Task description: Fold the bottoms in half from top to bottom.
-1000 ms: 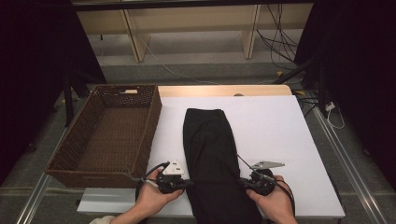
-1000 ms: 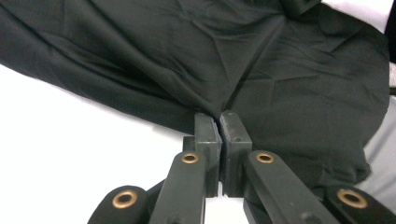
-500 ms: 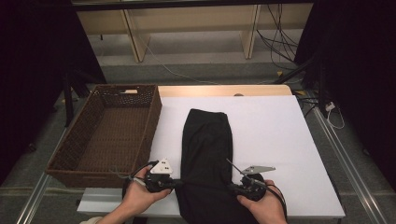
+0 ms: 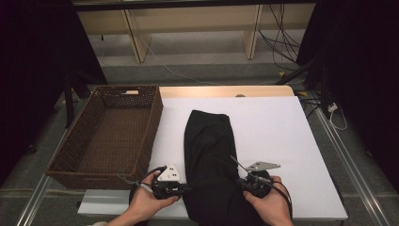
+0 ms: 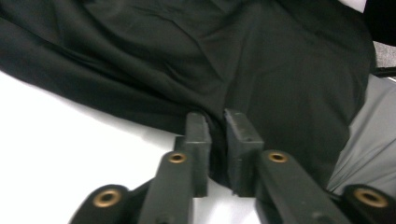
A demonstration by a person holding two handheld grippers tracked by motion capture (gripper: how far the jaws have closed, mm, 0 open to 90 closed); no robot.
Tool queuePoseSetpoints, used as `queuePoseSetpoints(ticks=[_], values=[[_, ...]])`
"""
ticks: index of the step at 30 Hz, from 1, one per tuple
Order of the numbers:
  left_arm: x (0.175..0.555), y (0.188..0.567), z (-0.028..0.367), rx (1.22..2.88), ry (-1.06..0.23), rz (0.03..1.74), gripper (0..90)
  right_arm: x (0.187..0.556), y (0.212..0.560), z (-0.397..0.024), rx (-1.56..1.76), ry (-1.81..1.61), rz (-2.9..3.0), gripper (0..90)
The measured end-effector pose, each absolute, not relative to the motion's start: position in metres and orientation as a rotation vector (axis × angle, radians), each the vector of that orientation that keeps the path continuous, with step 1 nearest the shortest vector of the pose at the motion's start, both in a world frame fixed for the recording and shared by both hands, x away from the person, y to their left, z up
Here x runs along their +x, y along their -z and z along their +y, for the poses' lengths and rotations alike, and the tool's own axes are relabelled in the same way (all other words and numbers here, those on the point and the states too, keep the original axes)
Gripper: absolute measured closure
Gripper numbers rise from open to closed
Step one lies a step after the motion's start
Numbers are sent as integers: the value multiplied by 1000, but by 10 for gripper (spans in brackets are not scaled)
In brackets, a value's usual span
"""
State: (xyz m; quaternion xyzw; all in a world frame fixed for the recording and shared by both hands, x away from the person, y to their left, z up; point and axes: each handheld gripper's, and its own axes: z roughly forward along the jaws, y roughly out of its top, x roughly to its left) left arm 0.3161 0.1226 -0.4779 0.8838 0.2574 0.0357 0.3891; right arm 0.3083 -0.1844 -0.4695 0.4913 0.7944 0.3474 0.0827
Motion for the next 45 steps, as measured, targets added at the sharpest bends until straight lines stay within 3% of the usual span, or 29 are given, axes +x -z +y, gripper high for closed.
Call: queuePoseSetpoints(ticks=[2, 5, 7, 9, 12, 18, 22, 27, 32, 45], values=[[316, 479, 124, 2252, -63, 699, 650, 308, 472, -187, 1486, -1036, 2378, 842], [315, 480, 126, 2252, -24, 773, 485, 307, 473, -192, 1482, -1000, 2392, 627], [313, 483, 126, 2261, 6, 815, 404, 304, 471, -196, 1520, -1003, 2384, 547], [311, 485, 124, 2269, -9, 818, 393, 301, 471, -198, 1530, -978, 2390, 494], [308, 485, 122, 2275, -38, 830, 389, 295, 473, -198, 1525, -902, 2432, 496], [296, 486, 106, 2297, -86, 755, 479, 284, 471, -182, 1449, -817, 2483, 711], [292, 486, 97, 2318, -158, 724, 618, 282, 471, -175, 1441, -806, 2532, 844], [296, 488, 96, 2267, -105, 758, 869, 285, 472, -176, 1513, -853, 2524, 865], [306, 484, 110, 2190, 100, 787, 885, 284, 472, -173, 1545, -972, 2563, 871], [309, 463, 162, 2150, 7, 824, 886, 280, 470, -145, 1556, -1205, 2572, 872]])
